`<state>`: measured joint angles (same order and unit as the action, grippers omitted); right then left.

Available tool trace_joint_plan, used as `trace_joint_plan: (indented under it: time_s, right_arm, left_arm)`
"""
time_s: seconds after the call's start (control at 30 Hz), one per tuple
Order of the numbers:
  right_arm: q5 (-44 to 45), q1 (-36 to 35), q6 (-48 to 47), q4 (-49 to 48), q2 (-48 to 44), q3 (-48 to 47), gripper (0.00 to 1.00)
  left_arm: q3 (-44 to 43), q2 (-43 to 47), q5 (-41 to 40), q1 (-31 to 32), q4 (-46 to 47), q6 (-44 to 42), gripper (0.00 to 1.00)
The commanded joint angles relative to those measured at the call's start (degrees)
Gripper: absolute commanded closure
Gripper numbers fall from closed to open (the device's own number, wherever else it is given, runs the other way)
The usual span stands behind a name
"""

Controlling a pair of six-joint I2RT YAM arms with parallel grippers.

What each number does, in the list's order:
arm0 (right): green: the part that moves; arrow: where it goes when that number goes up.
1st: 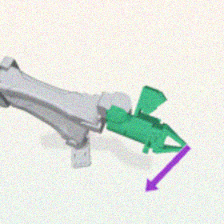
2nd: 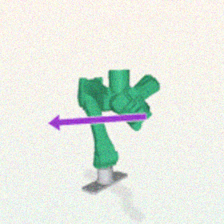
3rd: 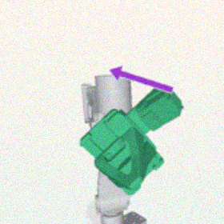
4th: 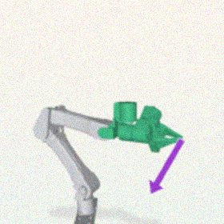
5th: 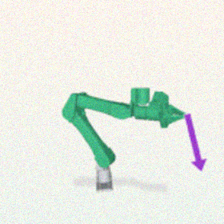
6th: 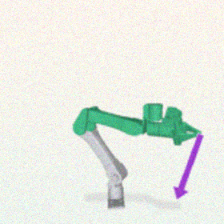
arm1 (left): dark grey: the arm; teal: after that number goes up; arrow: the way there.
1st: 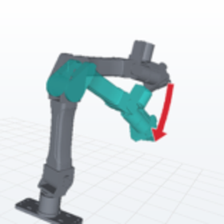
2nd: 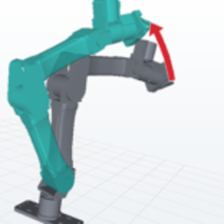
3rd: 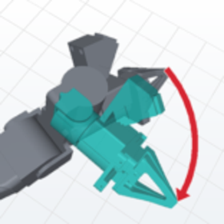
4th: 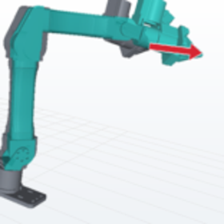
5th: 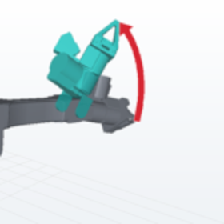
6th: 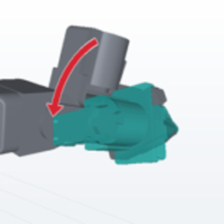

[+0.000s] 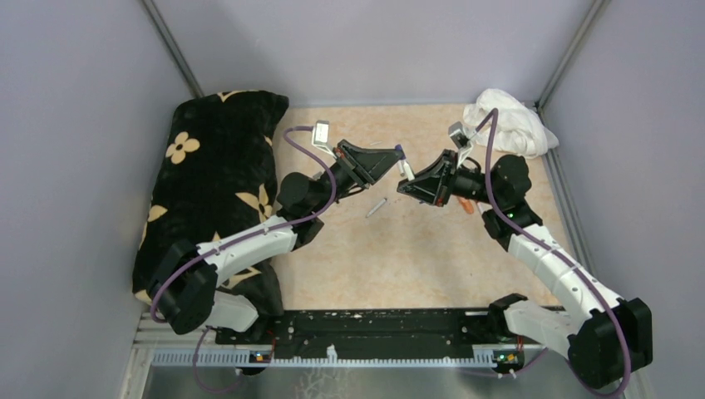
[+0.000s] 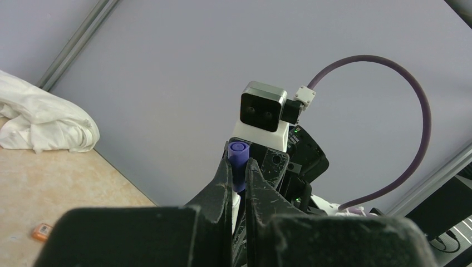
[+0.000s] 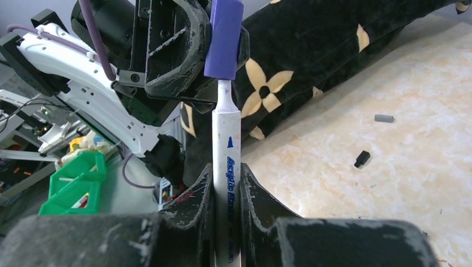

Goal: Insert the pens into the pen caps
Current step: Insert the pen cap onto the pen.

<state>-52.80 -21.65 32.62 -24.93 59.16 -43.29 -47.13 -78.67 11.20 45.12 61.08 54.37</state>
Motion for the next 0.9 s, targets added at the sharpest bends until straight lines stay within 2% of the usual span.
trace_joint_plan:
  time_s: [0.0,0.33,0.57,0.87]
  right_arm:
    - [1.5,-0.9,0.0,-3.8,0.5,-4.4,1.00]
    - [-0.8,-1.1,-1.2,-3.3,1.2,-5.8,1.00]
    - [-3.3,-1.2,-3.4,-0.2,0.8,-6.5,1.00]
    - [-3.9,-1.2,-3.1,-0.3,1.0,-7.4,1.00]
  left_arm:
    - [-0.3,-0.8,2.1,0.5,-1.2,-1.0,1.00]
    - [-0.7,0.6,1.0,1.0,-7.4,-5.1,1.00]
    - [0.6,3.3,-2.6,0.9,-9.0,-7.7,1.00]
    - [1.3,4.6,-3.3,0.9,-10.2,-8.6,1.00]
